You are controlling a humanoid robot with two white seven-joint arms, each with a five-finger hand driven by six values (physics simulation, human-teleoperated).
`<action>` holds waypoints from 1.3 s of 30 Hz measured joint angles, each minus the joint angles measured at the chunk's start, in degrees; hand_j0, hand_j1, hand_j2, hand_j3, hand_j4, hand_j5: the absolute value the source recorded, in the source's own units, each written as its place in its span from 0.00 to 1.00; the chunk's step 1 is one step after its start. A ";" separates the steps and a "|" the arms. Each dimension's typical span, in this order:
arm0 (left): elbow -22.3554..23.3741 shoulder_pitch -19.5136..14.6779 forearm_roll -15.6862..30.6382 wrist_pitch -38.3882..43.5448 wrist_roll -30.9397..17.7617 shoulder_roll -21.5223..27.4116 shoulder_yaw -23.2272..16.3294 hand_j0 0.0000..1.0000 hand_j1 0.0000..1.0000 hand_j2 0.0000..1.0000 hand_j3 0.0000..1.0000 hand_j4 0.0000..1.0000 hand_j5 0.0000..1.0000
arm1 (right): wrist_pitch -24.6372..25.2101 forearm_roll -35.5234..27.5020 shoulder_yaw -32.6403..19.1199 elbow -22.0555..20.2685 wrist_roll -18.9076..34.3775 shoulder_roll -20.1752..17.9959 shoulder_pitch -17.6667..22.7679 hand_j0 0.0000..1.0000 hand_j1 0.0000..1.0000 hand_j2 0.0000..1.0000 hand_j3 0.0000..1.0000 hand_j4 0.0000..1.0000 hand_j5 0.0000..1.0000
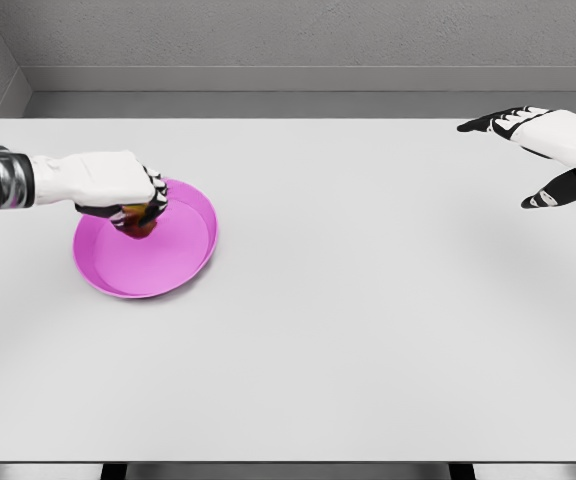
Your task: Put the apple on the plate with both arms
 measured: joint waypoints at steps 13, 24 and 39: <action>1.96 0.53 3.56 0.13 -0.19 -1.57 0.95 1.00 1.00 1.00 1.00 1.00 1.00 | 0.00 0.00 0.00 0.02 0.01 0.03 0.00 1.00 1.00 1.00 1.00 1.00 1.00; 15.40 2.99 17.17 0.12 -0.07 -0.77 4.08 1.00 1.00 1.00 1.00 1.00 1.00 | 0.00 0.00 0.00 0.03 0.01 0.11 -0.09 1.00 1.00 1.00 1.00 1.00 1.00; 19.56 3.87 17.94 0.13 -0.24 -0.54 5.57 1.00 1.00 1.00 1.00 1.00 1.00 | 0.00 0.00 0.00 0.02 0.01 0.06 -0.09 1.00 1.00 1.00 1.00 1.00 1.00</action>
